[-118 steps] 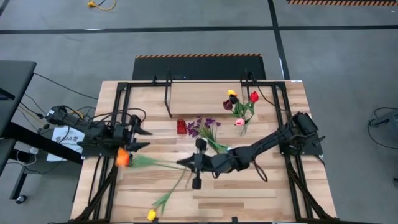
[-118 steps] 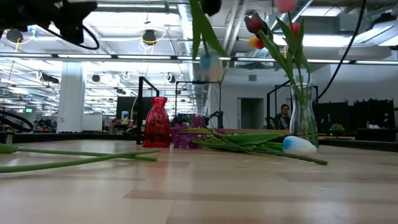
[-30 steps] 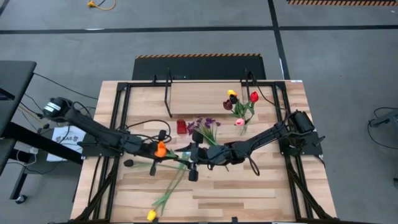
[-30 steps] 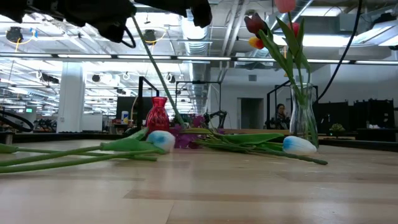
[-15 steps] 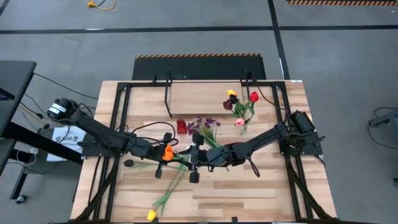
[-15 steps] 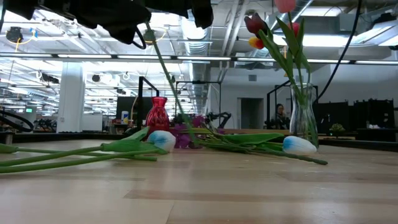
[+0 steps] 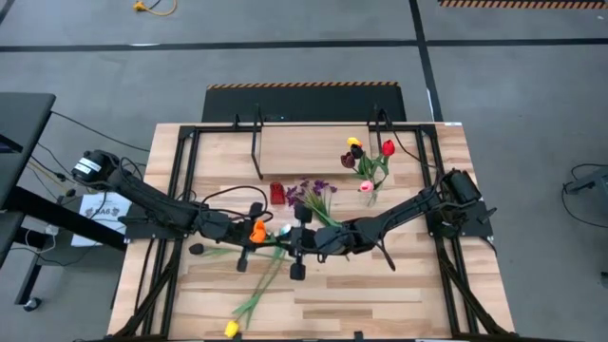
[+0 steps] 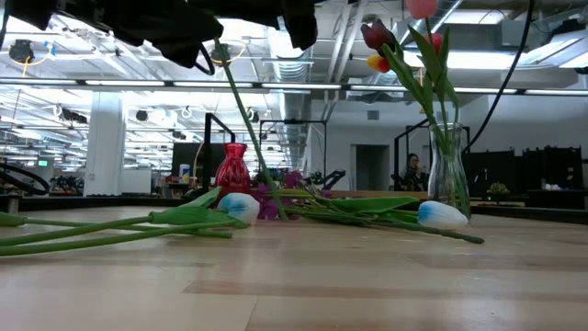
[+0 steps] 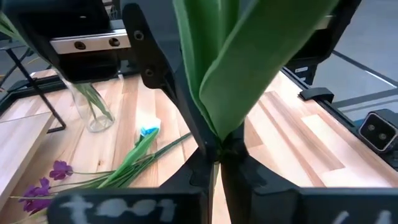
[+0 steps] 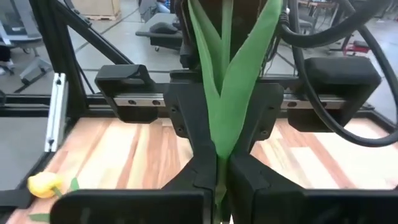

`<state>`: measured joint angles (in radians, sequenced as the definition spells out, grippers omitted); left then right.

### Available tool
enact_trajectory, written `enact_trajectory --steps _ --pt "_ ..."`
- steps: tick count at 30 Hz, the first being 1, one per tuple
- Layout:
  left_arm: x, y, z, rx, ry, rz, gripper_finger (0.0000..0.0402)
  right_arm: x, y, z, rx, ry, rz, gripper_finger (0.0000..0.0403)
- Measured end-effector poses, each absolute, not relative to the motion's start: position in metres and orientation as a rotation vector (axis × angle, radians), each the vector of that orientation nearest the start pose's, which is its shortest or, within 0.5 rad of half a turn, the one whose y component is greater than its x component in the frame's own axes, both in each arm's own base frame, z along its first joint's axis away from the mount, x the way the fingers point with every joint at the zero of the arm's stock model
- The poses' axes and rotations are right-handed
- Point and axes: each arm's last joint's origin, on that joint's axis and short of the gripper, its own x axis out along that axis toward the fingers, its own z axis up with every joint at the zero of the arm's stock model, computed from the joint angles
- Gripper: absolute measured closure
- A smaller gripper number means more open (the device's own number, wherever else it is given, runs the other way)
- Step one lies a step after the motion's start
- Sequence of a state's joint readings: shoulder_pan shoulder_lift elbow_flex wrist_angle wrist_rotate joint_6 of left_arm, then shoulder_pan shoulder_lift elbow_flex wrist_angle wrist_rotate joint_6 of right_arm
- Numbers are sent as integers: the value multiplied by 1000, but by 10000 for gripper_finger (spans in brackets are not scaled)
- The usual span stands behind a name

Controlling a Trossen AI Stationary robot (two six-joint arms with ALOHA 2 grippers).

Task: Pick and place flowers into a vace then onto a shelf
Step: Put the orange flower into the transparent vase

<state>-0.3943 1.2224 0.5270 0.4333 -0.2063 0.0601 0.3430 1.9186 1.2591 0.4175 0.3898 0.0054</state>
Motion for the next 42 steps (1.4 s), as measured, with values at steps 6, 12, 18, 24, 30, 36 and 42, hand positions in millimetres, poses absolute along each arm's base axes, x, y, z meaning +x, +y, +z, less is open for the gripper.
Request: enact_trajectory --steps 6,12,18,24,30,36,42 --pt "232 -93 216 86 255 -302 368 411 135 227 -55 223 -35 398" --pt "215 -87 227 71 289 -288 347 409 140 227 -69 220 -53 400" --pt "189 -84 242 33 188 -373 346 405 148 240 -88 192 -84 401" --pt "156 -71 242 -25 -2 -337 346 389 177 273 -166 170 -120 402" --pt "127 -57 236 -116 -141 -341 345 349 214 321 -201 152 -159 402" --pt "114 -51 234 -137 -208 -346 345 283 244 363 -204 88 -279 403" --pt "113 -51 233 -137 -213 -352 345 215 262 387 -232 71 -534 403"
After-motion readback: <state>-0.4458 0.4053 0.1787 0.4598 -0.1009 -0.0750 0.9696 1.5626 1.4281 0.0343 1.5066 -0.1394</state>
